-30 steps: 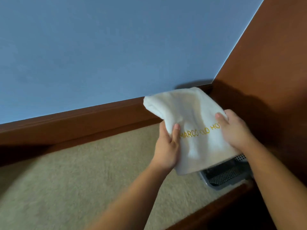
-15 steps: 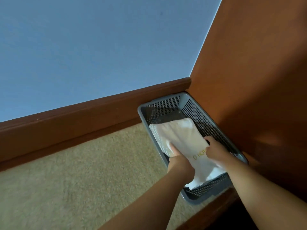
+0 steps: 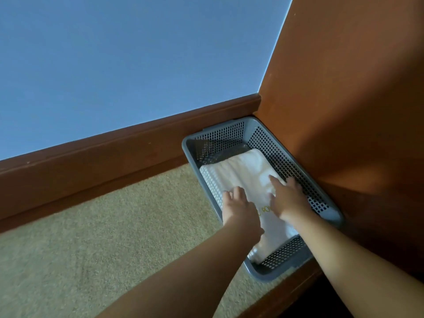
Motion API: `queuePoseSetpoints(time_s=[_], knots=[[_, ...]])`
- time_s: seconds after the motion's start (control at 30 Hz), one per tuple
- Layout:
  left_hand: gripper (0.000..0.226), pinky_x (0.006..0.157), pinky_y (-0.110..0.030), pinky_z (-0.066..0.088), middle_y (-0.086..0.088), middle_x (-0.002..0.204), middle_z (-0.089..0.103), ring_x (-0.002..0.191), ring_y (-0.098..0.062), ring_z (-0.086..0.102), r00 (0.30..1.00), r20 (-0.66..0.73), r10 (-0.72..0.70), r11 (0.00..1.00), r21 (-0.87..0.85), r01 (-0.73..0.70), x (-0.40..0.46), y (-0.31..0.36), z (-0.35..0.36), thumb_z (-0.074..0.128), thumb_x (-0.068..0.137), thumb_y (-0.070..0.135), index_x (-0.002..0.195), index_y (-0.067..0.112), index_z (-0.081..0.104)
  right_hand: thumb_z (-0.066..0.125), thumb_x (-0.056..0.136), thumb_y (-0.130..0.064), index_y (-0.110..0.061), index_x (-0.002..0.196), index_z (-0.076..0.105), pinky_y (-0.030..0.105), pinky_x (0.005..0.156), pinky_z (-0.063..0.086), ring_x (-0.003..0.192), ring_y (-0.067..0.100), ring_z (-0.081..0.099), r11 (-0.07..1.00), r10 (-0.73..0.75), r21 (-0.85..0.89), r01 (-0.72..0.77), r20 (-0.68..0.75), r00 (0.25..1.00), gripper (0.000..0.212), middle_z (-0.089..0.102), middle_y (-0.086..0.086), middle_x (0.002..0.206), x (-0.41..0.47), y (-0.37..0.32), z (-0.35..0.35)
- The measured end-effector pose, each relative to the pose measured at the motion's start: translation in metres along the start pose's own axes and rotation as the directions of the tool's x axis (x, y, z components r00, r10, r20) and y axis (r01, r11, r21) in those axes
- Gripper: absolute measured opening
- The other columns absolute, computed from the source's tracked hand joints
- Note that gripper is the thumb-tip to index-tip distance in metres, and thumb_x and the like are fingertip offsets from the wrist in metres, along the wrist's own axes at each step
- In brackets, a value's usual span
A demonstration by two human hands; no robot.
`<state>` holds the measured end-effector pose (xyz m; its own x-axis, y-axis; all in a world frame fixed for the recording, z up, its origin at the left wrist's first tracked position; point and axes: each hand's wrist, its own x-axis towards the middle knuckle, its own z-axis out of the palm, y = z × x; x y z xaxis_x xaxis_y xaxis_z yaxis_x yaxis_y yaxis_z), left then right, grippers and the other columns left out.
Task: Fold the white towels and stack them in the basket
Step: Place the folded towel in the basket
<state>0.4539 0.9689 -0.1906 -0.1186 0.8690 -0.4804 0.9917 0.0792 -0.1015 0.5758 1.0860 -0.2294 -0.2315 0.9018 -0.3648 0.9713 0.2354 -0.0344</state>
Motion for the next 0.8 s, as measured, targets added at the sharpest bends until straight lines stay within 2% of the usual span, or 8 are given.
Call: queuePoseSetpoints(time_s=[0.07, 0.13, 0.33, 0.43, 0.53, 0.63, 0.7, 0.8], knots=[[0.115, 0.118, -0.073, -0.007, -0.025, 0.168, 0.015, 0.157, -0.044, 0.002, 0.999, -0.013, -0.05, 0.998, 0.049, 0.05, 0.018, -0.008, -0.003, 0.042, 0.086, 0.088, 0.164, 0.008, 0.014, 0.056, 0.097, -0.053, -0.061, 0.157, -0.005, 0.072, 0.115, 0.023, 0.155, 0.048, -0.002, 0.999, -0.044, -0.006, 0.046, 0.127, 0.991, 0.085, -0.015, 0.008, 0.171, -0.009, -0.019, 0.009], [0.124, 0.112, -0.075, -0.021, -0.022, 0.172, 0.003, 0.157, -0.047, -0.007, 0.994, 0.058, -0.095, 0.989, 0.121, 0.087, 0.035, -0.018, 0.0, 0.037, 0.082, 0.094, 0.166, 0.01, 0.001, 0.062, 0.095, -0.053, -0.072, 0.142, -0.024, 0.082, 0.112, 0.005, 0.151, 0.052, -0.024, 0.999, -0.052, 0.01, 0.051, 0.254, 0.966, 0.1, -0.04, 0.002, 0.164, -0.014, -0.028, 0.026], [0.12, 0.112, -0.074, -0.023, -0.021, 0.172, 0.007, 0.156, -0.049, -0.008, 0.974, 0.222, -0.05, 0.977, 0.214, 0.001, 0.06, -0.018, 0.018, 0.034, 0.079, 0.096, 0.166, 0.016, 0.016, 0.053, 0.104, -0.027, -0.078, 0.131, -0.032, 0.084, 0.112, 0.003, 0.15, 0.052, -0.028, 0.999, -0.038, 0.015, 0.035, 0.264, 0.964, 0.103, -0.051, 0.0, 0.157, -0.001, -0.026, 0.044], [0.115, 0.11, -0.073, -0.027, -0.021, 0.17, 0.017, 0.157, -0.049, 0.0, 0.975, 0.221, -0.028, 0.989, 0.15, -0.006, 0.054, -0.017, 0.015, 0.038, 0.081, 0.095, 0.164, 0.016, 0.025, 0.06, 0.101, -0.039, -0.081, 0.126, -0.033, 0.083, 0.112, 0.006, 0.15, 0.053, -0.026, 1.0, -0.013, 0.01, 0.01, 0.277, 0.961, 0.105, -0.048, -0.002, 0.159, 0.002, -0.025, 0.043], [0.078, 0.106, -0.068, -0.032, -0.014, 0.144, 0.058, 0.147, -0.039, 0.037, 0.998, 0.053, 0.019, 0.995, -0.095, -0.014, 0.027, -0.027, 0.01, 0.046, 0.091, 0.078, 0.139, 0.018, 0.061, 0.062, 0.088, -0.069, -0.075, 0.143, -0.02, 0.076, 0.118, 0.013, 0.151, 0.059, -0.013, 0.998, 0.01, 0.053, -0.029, 0.321, 0.947, 0.099, -0.039, 0.003, 0.164, 0.003, -0.034, 0.034], [0.06, 0.119, -0.061, -0.024, -0.013, 0.142, 0.055, 0.143, -0.032, 0.041, 0.965, -0.257, -0.057, 0.908, -0.416, -0.057, -0.031, -0.053, 0.012, 0.048, 0.098, 0.063, 0.137, 0.019, 0.059, 0.062, 0.093, -0.063, -0.053, 0.162, 0.003, 0.064, 0.122, 0.021, 0.155, 0.053, 0.006, 0.958, 0.015, 0.272, -0.085, 0.251, 0.968, 0.091, -0.014, 0.015, 0.172, -0.011, -0.066, 0.01], [0.057, 0.125, -0.061, -0.012, -0.008, 0.15, 0.052, 0.145, -0.028, 0.041, 0.893, -0.41, -0.185, 0.842, -0.535, -0.071, -0.079, -0.078, 0.025, 0.048, 0.099, 0.06, 0.142, 0.024, 0.056, 0.061, 0.095, -0.062, -0.045, 0.164, 0.012, 0.065, 0.121, 0.025, 0.157, 0.043, 0.01, 0.907, -0.056, 0.42, 0.036, 0.033, 0.998, 0.086, 0.003, 0.012, 0.174, -0.035, -0.097, -0.006], [0.051, 0.125, -0.065, 0.013, 0.003, 0.142, 0.062, 0.132, -0.022, 0.055, 0.748, -0.519, -0.413, 0.782, -0.623, 0.0, -0.159, -0.129, 0.063, 0.052, 0.097, 0.059, 0.138, 0.03, 0.061, 0.058, 0.099, -0.057, -0.046, 0.162, 0.018, 0.062, 0.122, 0.027, 0.16, 0.029, 0.011, 0.809, -0.292, 0.457, 0.37, -0.234, 0.927, 0.076, 0.01, 0.002, 0.174, -0.097, -0.165, -0.024]])
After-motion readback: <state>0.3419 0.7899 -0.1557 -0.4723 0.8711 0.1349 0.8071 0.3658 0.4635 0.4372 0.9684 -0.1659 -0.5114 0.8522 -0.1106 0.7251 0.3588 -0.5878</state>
